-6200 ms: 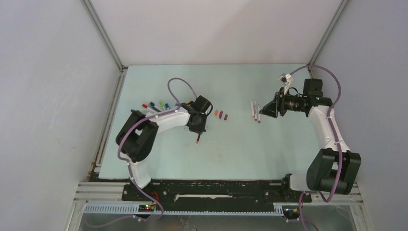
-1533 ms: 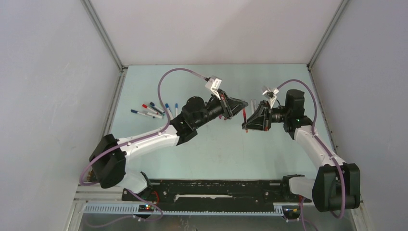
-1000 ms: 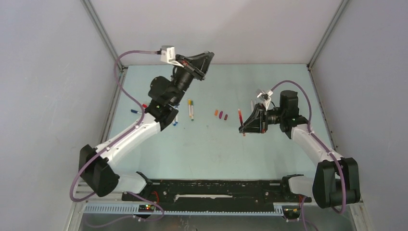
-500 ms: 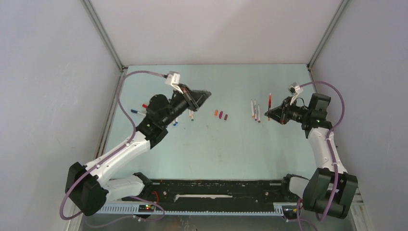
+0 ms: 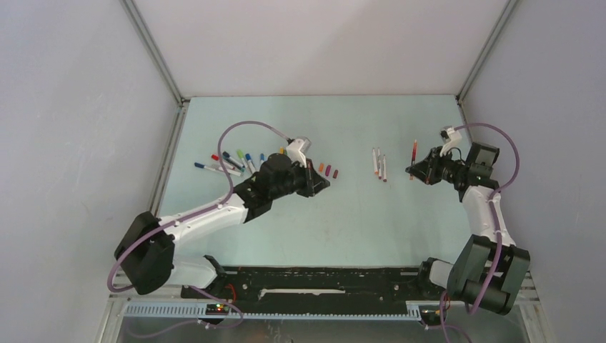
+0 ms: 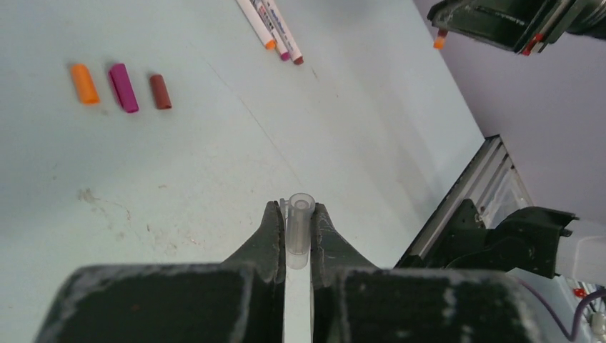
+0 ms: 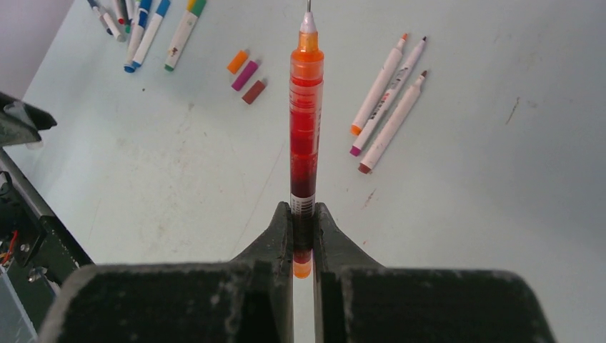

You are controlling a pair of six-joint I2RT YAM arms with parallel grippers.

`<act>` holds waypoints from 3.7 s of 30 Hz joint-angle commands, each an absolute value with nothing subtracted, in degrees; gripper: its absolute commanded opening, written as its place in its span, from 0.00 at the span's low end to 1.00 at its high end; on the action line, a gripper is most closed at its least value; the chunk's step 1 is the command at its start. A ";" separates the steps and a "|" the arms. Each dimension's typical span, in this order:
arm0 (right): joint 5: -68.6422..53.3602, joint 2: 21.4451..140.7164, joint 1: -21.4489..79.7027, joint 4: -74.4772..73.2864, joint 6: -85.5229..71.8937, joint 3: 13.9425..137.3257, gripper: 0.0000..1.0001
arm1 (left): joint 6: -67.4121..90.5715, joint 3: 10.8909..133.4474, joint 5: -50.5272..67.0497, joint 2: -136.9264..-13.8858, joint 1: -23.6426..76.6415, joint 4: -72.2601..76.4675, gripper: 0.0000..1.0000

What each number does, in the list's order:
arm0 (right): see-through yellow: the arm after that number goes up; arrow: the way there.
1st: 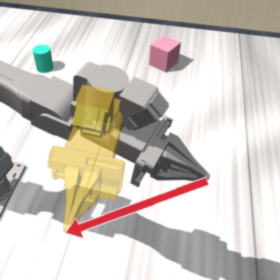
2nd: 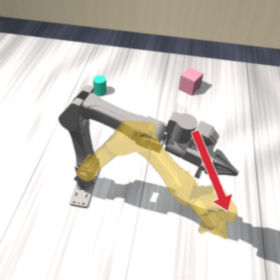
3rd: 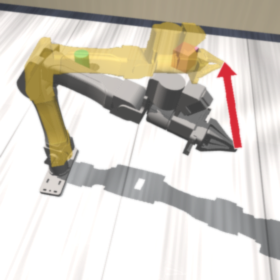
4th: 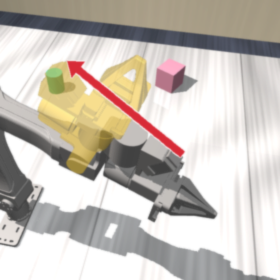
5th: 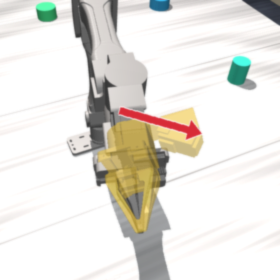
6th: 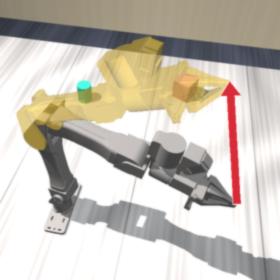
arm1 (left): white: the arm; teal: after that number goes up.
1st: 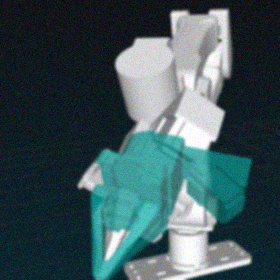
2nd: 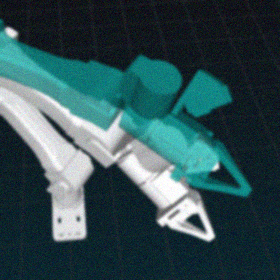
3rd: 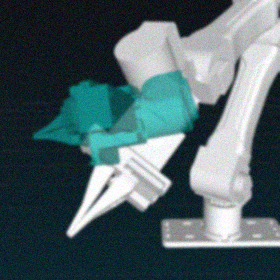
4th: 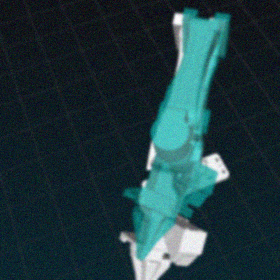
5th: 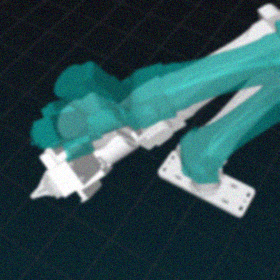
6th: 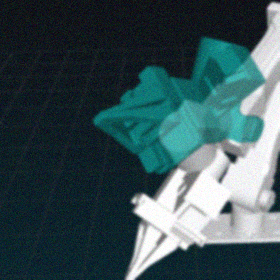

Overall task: Open the pen caps
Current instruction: Place the pen cap at the center of the board, then pick up the pen from the center of the board.

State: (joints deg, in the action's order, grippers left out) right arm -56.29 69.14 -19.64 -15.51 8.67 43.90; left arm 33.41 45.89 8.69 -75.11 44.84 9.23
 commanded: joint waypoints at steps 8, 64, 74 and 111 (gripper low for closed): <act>-51.75 73.06 -19.77 -14.42 8.10 45.97 0.00 | 31.86 49.53 4.03 -77.33 47.58 7.85 0.00; -36.42 104.89 -9.75 -24.57 -3.41 63.71 0.19 | 29.96 102.27 -5.08 -127.07 46.94 -31.14 0.14; -38.80 104.25 -10.90 -25.04 -3.80 63.72 0.25 | 29.83 102.43 -3.98 -127.40 46.33 -31.36 0.24; -67.44 69.83 -14.63 -42.41 32.46 57.13 0.38 | 18.07 49.20 -29.80 -68.58 44.47 -2.20 0.86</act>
State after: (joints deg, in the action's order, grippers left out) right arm -63.11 70.94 -13.96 -43.22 29.15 57.56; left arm 21.85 55.61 -21.28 -74.70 46.11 -8.12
